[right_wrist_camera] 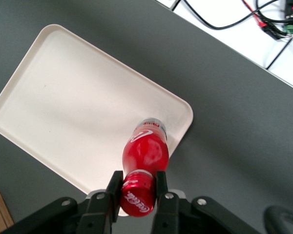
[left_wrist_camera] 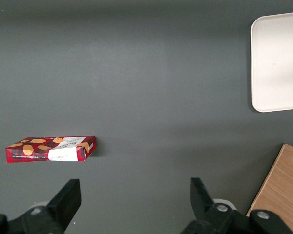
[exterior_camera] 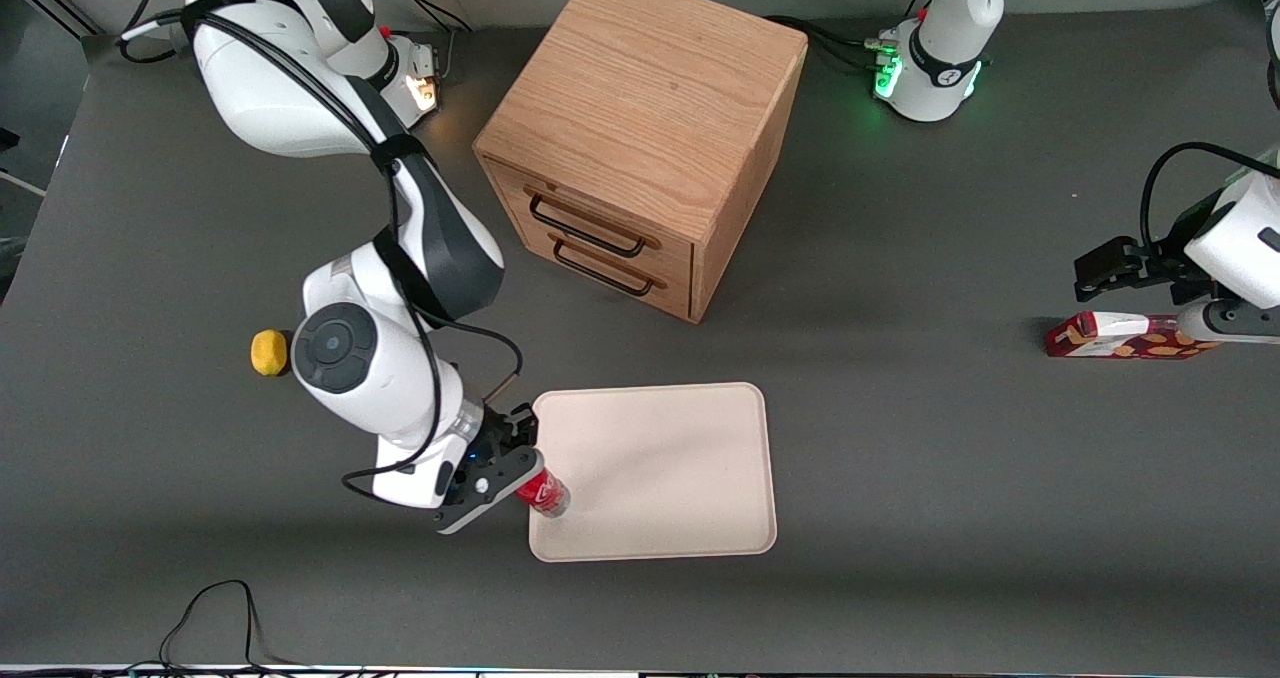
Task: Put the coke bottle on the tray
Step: 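Lower the bottle onto the tray's edge and stand it upright, then open the right gripper and raise it away from the bottle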
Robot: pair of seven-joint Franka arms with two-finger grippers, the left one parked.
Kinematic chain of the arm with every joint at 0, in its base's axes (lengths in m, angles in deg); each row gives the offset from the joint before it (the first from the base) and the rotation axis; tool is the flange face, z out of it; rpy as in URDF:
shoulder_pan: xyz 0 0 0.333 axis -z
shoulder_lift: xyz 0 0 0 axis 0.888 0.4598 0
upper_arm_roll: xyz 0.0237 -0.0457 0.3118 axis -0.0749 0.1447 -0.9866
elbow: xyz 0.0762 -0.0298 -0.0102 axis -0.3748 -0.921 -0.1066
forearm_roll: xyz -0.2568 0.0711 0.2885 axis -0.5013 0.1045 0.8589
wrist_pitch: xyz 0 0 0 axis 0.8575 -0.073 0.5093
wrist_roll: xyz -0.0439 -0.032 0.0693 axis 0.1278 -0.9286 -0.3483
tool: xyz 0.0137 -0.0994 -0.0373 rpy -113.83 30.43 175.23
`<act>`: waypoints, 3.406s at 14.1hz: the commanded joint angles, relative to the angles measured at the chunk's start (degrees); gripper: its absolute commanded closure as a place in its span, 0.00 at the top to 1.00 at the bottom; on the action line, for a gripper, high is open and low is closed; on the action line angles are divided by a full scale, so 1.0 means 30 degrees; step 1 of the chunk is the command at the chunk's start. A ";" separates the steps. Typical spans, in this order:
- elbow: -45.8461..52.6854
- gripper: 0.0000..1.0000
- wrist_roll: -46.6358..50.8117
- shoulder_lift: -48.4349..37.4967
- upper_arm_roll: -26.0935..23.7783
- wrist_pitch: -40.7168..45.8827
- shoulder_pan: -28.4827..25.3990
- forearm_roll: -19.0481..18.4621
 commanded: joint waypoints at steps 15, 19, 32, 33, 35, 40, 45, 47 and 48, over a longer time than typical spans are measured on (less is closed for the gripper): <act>0.0822 0.00 -0.0054 0.1939 0.0029 -0.1475 -0.0226 -0.1652; 0.0792 0.00 -0.0024 0.1969 -0.0001 -0.1622 -0.0255 -0.1652; 0.0763 1.00 0.0093 0.1266 0.0117 -0.0571 -0.0490 -0.1652; 0.0763 1.00 0.0064 0.0976 0.0117 -0.0423 -0.0460 -0.1652; 0.0502 1.00 0.0034 0.0623 0.0117 -0.0044 -0.0285 -0.1594; -0.5284 1.00 0.0093 -0.4053 0.0175 0.1103 0.1002 -0.1359; -1.2232 1.00 0.0590 -1.0381 0.0876 0.1248 0.2845 0.0067; -1.4751 1.00 0.0591 -1.2669 0.2275 0.1307 0.2968 0.1418; -1.5634 1.00 0.0591 -1.3608 0.3155 0.1510 0.2968 0.2004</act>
